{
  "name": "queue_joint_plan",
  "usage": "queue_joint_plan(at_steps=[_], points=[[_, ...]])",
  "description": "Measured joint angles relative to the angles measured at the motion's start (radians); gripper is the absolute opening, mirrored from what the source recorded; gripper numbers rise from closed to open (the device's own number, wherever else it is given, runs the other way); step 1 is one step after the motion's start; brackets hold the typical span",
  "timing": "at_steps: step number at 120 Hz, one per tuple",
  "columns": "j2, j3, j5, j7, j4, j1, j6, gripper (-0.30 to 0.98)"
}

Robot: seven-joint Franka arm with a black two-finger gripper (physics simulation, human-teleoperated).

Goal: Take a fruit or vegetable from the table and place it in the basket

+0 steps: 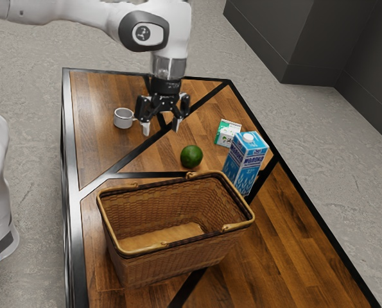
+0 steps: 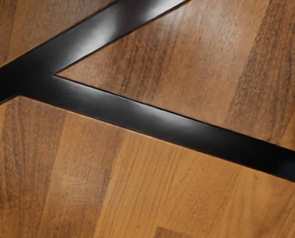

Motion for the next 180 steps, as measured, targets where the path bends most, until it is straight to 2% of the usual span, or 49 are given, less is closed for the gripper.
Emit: queue_joint_plan(at_steps=[25, 39, 64, 100, 145, 180], points=[[0.012, -0.006, -0.006, 0.002, -0.034, -0.017, 0.136, 0.67], [-0.032, -0.024, -0.006, 0.038, -0.098, 0.0, 0.177, 0.67], [-0.043, -0.029, 0.004, 0.132, -0.116, 0.032, 0.212, 0.67], [0.084, -0.03, 0.004, 0.419, -0.046, 0.165, 0.235, 0.68], [0.24, -0.053, -0.021, 0.762, 0.033, 0.162, 0.289, 0.69], [0.262, -0.053, -0.053, 0.917, 0.032, 0.163, 0.339, 0.69]])
